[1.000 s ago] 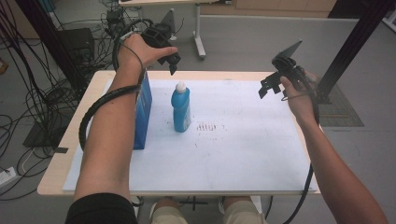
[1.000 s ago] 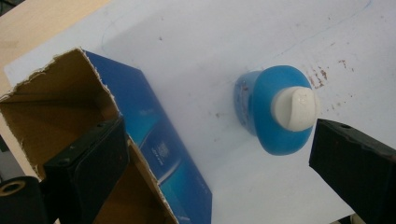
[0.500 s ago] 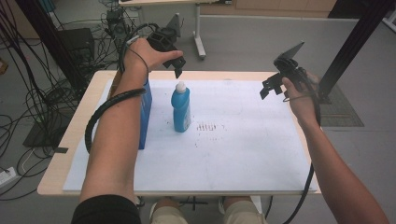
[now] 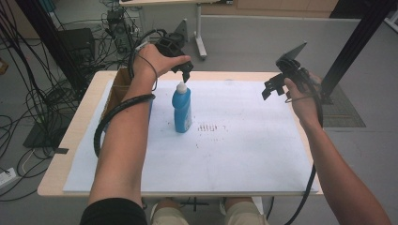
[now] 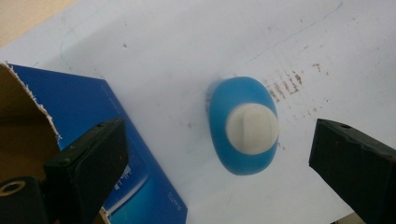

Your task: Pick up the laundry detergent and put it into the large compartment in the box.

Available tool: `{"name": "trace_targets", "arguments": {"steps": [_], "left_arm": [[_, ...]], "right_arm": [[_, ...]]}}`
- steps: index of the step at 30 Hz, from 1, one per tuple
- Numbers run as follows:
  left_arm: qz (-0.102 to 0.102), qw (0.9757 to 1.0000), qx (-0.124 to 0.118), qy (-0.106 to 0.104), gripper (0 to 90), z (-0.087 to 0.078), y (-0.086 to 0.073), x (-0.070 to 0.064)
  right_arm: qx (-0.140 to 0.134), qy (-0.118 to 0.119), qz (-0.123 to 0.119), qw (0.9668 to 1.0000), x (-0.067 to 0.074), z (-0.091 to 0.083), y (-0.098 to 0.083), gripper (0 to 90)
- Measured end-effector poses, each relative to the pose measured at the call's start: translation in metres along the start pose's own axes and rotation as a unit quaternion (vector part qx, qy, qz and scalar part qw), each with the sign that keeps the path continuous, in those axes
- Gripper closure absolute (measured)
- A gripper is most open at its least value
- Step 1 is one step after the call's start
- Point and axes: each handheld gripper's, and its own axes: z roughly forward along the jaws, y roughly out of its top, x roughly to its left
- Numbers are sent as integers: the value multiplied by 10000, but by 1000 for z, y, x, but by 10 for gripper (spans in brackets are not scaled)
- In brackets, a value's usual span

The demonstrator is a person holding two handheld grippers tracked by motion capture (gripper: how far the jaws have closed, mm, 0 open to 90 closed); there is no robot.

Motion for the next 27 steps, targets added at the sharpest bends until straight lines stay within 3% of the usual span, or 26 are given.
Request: {"name": "trace_targets", "arguments": {"steps": [27], "left_arm": [[88,9999,-78,-10,51,5,10,-27]], "right_arm": [[-61,2,33,10000,-7,-7,-9,43]]}}
